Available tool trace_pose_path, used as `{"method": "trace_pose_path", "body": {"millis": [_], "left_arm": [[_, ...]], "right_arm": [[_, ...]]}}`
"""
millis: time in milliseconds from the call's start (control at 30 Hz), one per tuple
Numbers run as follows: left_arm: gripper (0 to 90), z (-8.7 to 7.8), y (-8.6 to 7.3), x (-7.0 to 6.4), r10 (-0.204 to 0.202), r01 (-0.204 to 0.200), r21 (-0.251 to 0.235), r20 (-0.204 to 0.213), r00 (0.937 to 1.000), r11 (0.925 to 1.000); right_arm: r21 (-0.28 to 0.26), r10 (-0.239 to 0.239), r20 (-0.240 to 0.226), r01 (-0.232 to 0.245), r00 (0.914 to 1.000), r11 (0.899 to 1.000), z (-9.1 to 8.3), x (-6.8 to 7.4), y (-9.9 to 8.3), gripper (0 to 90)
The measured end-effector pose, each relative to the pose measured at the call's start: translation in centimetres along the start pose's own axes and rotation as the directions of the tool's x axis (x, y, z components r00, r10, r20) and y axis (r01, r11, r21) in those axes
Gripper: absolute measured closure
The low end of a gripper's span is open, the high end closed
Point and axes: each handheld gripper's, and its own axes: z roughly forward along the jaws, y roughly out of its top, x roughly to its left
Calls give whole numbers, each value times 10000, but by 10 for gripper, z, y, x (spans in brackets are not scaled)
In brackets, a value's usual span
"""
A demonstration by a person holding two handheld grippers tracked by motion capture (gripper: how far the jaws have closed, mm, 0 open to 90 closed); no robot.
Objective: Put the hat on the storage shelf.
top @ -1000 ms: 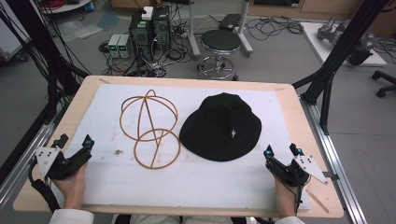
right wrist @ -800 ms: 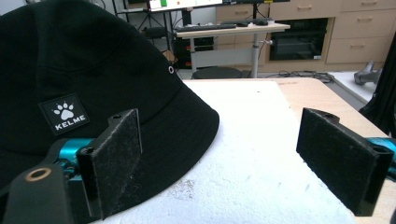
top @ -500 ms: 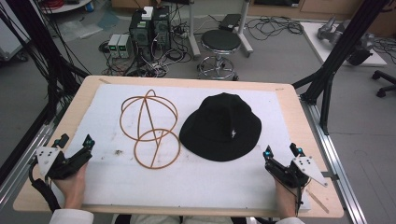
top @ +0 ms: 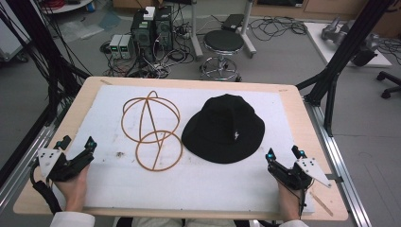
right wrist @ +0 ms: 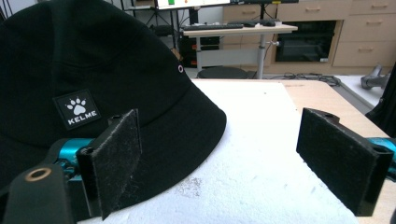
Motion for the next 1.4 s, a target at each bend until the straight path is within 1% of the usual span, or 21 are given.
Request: {"method": "trace_pose_path", "body": {"millis": [167,333,633,767,1000,1067,1167,1233,1367,1400], "left_arm": [[221,1,0,-1,-20,20,-9,58,10000,10000],[221,1,0,-2,-2,2,-3,83,10000,10000],[221,2,-1,0,-153,153,28,98,9998,9999],[222,2,-1,-1,-132,131,43,120,9998,9999],[221,1,-1,1,-163,163,30,-60,9998,9999],[222,1,-1,1,-219,219,13,-80,9997,9998],[226,-1,0,3,-262,260,-78,-217,9994,9996],[228,-2,-1,4,-365,363,-91,-281,9989,9993],[228,-2,-1,7,-698,694,-149,-328,9970,9975],[228,-2,-1,7,-694,690,-130,-337,9970,9975]], "right_arm": [[73,0,-18,1,10000,10000,0,0,-1,133],[119,108,2,-108,9999,9999,0,-1,-1,133],[149,196,8,-196,9998,9997,0,-3,-2,133],[176,341,10,-341,9994,9993,0,-4,-2,133],[225,427,-9,-427,9991,9988,1,-4,-3,133],[290,439,-24,-438,9990,9986,1,-4,-3,133],[347,430,-57,-428,9991,9985,2,-4,-3,133],[349,440,-54,-438,9990,9984,2,-4,-3,133],[345,418,-26,-417,9991,9985,3,-4,-3,133],[353,424,4,-424,9991,9985,2,-5,-3,133]]}}
